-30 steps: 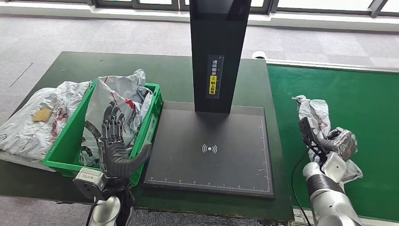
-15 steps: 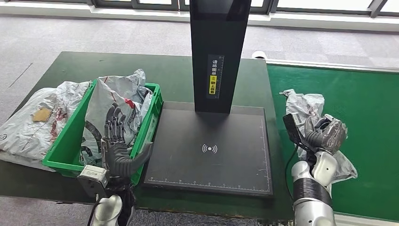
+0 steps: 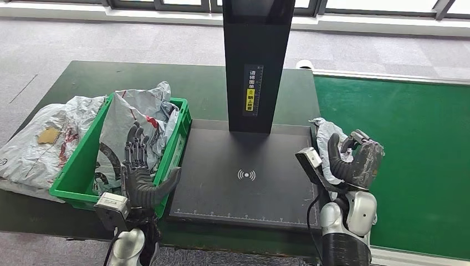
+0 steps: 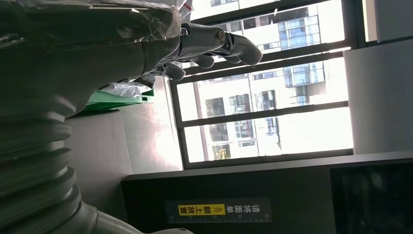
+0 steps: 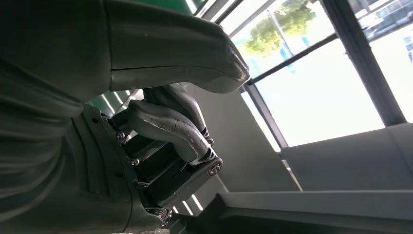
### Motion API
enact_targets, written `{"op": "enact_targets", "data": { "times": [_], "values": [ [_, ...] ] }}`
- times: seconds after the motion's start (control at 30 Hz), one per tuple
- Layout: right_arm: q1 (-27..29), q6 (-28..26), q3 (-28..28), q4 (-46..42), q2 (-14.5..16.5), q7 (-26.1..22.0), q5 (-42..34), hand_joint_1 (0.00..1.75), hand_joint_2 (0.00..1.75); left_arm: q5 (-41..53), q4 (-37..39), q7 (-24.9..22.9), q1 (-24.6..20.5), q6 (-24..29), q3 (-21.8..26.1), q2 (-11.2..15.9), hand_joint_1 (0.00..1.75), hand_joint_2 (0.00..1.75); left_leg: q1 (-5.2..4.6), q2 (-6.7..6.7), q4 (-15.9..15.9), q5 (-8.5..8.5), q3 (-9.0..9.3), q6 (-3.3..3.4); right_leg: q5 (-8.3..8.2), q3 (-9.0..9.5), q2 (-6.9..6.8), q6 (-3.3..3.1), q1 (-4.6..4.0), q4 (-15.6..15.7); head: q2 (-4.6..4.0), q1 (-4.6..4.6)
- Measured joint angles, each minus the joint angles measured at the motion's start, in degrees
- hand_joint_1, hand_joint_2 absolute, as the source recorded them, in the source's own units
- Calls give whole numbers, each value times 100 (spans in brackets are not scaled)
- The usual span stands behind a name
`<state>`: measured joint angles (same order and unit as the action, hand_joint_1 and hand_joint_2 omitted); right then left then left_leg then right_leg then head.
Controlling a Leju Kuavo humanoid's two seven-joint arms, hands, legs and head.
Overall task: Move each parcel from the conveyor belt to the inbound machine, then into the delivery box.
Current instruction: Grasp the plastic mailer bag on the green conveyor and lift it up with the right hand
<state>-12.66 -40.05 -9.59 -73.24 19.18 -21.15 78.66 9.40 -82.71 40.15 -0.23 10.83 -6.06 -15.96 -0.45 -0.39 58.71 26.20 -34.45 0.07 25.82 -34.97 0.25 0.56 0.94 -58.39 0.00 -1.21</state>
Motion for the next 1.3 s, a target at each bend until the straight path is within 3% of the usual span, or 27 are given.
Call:
{"op": "enact_targets", "data": {
  "times": [0.43,0.47,0.53,0.57,0.6,0.63,0.67,0.73,0.8,1.07,1.2,1.3],
  "values": [
    [141,1,564,-484,33,34,-29,175,175,-2,0,0,0,1,5,0,0,175,-1,0,2,-1,0,1,-3,1,0,1,1,0,0,1],
    [142,1,590,-489,33,63,-51,160,175,-2,0,0,0,2,5,0,0,175,-1,0,2,-1,0,1,-3,1,0,0,1,0,0,1],
    [131,2,676,-468,27,229,-53,78,175,1,-2,0,1,9,6,0,0,175,-1,0,1,-1,0,0,-2,1,0,0,0,0,0,1],
    [111,3,728,-420,23,385,9,34,131,3,-3,0,2,17,8,0,0,175,0,0,1,-1,0,0,-2,1,0,0,0,0,0,1],
    [79,7,771,-342,16,612,125,5,87,7,-7,0,3,26,10,0,0,175,0,1,1,-1,0,0,-2,1,0,0,0,0,0,0],
    [36,9,798,-235,-3,918,299,0,44,9,-13,0,6,34,14,0,0,175,1,1,1,-1,0,0,-2,0,0,0,-1,0,0,0],
    [-15,12,808,-117,-39,1258,458,0,0,12,-22,0,9,44,20,0,0,175,1,-1,1,-1,0,0,-2,0,-1,0,-1,0,0,0],
    [-142,13,749,134,-173,1847,603,0,0,15,-43,0,18,65,39,0,0,175,0,-5,2,-1,0,1,-1,2,-6,1,0,0,0,1],
    [-293,12,485,420,-344,2019,488,0,0,15,-52,0,27,97,57,0,0,175,-2,-8,5,-1,0,2,-2,5,-9,2,2,1,0,1],
    [-727,10,-1644,1560,-825,1928,601,0,0,3,-41,0,58,140,75,-2,0,175,-10,-12,12,4,-1,10,-6,6,-7,8,8,3,0,1],
    [-890,10,-2692,1952,-955,1578,786,0,0,87,-31,0,57,72,74,-13,0,175,-9,-11,11,5,-2,10,-5,3,-7,9,6,3,0,1],
    [-962,10,-3244,2183,-1023,1598,805,0,0,175,-28,0,56,31,75,-17,0,175,-8,-7,9,5,-2,10,-5,3,-4,8,5,3,0,1]
  ]
}}
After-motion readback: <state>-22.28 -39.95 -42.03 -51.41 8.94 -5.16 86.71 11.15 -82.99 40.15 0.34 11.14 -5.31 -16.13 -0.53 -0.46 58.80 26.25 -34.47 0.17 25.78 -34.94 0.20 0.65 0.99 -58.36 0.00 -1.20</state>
